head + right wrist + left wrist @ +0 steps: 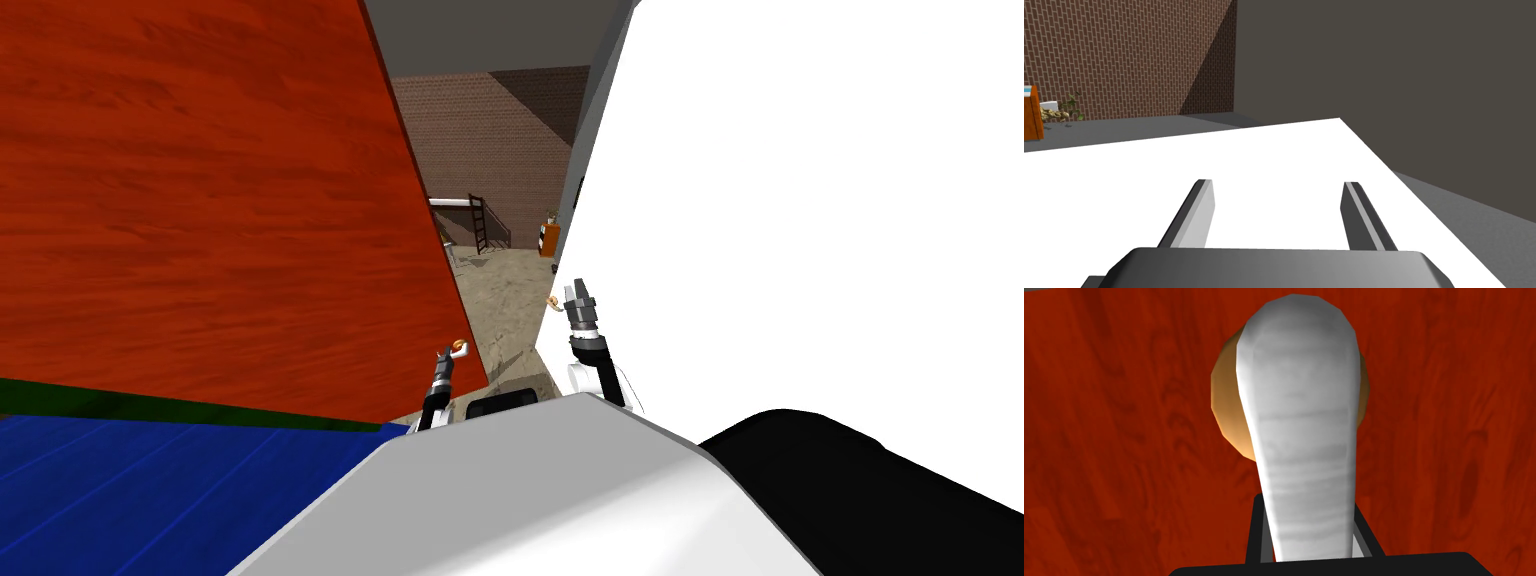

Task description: Push the door open

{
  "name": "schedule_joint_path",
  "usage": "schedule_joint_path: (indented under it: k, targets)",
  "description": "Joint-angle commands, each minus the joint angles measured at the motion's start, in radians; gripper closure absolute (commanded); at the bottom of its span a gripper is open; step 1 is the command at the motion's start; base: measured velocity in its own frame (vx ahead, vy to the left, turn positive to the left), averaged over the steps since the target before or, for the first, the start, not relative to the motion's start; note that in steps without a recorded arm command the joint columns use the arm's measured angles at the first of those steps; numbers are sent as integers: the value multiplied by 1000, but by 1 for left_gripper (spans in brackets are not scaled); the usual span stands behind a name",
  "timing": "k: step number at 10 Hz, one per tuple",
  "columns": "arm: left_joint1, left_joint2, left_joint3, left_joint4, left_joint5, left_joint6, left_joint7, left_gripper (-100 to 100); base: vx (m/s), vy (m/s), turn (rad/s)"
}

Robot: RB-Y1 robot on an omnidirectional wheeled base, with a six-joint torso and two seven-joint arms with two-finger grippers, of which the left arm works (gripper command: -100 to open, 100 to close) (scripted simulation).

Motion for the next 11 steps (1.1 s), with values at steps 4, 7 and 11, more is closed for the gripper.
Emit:
schedule_joint_path:
  k: [4, 7, 11]
  targets:
    - [-23, -25, 61, 15, 32, -8, -33, 100, 182, -87, 134]
    - [-32, -53, 86, 22, 47, -6, -48, 100, 161, -76, 112]
    - [-33, -66, 106, 31, 57, -5, -57, 100, 133, -49, 68]
